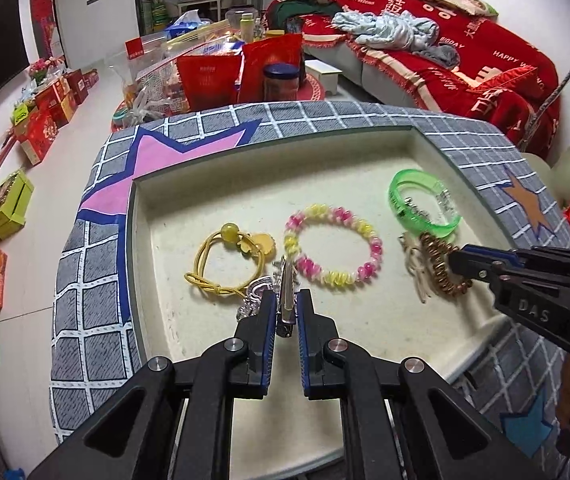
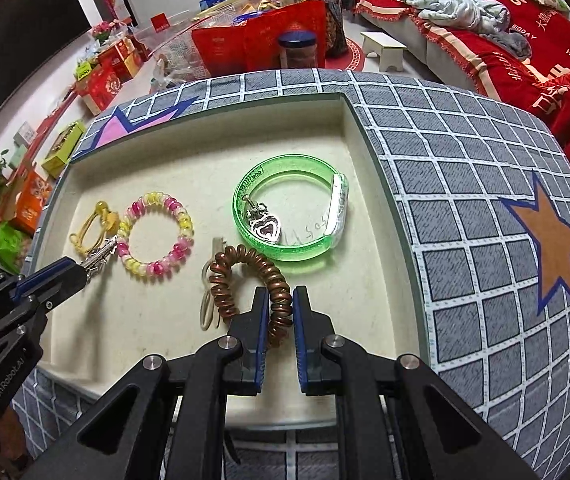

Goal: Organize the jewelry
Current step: 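Open the right tool releasing the coiled tie while the left tool releases the clip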

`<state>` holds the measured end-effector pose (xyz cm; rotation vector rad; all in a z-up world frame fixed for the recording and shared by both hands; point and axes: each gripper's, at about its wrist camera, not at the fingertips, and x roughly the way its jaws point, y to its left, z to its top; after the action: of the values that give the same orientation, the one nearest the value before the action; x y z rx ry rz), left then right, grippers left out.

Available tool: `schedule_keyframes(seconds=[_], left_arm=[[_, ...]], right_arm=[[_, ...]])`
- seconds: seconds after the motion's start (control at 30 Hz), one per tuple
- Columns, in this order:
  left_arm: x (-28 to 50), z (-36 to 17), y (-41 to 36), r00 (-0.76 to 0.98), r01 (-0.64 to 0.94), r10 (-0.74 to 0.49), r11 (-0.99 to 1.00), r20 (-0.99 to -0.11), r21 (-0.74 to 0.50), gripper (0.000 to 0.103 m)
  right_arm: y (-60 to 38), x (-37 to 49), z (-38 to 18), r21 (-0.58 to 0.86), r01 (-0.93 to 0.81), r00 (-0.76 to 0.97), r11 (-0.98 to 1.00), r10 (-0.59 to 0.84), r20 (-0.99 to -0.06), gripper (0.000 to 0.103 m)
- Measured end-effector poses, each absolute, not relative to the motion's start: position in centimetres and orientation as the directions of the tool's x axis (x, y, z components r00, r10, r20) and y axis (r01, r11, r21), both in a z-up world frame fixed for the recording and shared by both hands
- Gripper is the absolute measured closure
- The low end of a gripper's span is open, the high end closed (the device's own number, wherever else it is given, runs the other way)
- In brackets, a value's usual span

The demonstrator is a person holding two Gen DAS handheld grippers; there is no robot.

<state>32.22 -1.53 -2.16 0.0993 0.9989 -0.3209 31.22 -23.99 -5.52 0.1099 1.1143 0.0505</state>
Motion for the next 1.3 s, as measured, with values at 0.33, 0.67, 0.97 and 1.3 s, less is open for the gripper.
schedule_keyframes(seconds=[0.33,0.67,0.97,1.3], left_arm=[[32.1,-3.5,-2.5,0.509,0.318,-0.159,0.948,-0.846,0.014,0.076],[31.6,-2.9,-2.3,0.527,0.303,-0.151,0.953,-0.836,0.019,0.075],[31.3,-1.4,-2.7,0.58,0.307,-0.157,0.951,-0.799,0.036,0.075],[31.1,-0.2,-1.9,0.603,0.281,-0.167,0.96,-0.78,0.012,0.075]], right_arm=[[-24.0,31.2,-5.5,0.124,0.013,0.448,0.992,0.105,-0.888,0.062],[-24.4,28.9,-2.4,0.213,0.023,0.528,0.977,0.169,-0.832,0.052],[-24.9,26.7,-0.9,0.251,0.027,0.561,0.968,0.193,-0.805,0.052],[-25.1,25.1,-0.7,0.275,0.034,0.564,0.961,0.209,-0.799,0.051]])
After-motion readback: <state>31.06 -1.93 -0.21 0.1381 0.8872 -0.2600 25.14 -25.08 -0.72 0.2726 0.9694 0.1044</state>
